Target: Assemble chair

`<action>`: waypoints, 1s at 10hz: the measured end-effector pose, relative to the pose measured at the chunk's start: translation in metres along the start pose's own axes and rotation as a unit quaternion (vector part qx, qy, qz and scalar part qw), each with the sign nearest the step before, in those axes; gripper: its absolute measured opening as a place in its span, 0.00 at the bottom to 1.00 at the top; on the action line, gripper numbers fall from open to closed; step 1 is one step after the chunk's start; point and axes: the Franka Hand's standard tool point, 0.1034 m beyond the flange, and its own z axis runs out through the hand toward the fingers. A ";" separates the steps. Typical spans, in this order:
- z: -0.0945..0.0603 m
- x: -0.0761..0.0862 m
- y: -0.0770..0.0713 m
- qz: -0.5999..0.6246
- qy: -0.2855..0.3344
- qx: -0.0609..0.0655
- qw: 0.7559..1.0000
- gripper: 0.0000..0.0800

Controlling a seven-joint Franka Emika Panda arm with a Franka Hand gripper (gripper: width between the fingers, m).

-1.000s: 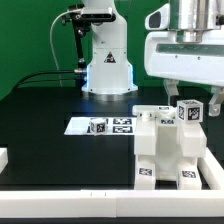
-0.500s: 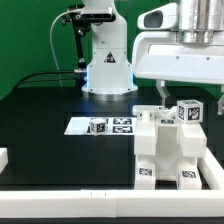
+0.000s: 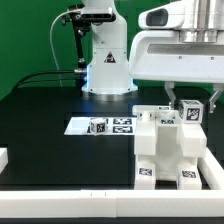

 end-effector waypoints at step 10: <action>0.001 -0.001 -0.002 0.430 -0.017 0.018 0.903 0.35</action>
Offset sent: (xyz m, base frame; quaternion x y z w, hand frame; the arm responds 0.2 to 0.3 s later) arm 0.0020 -0.0057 0.0024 -0.0127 0.0154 0.2034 0.9789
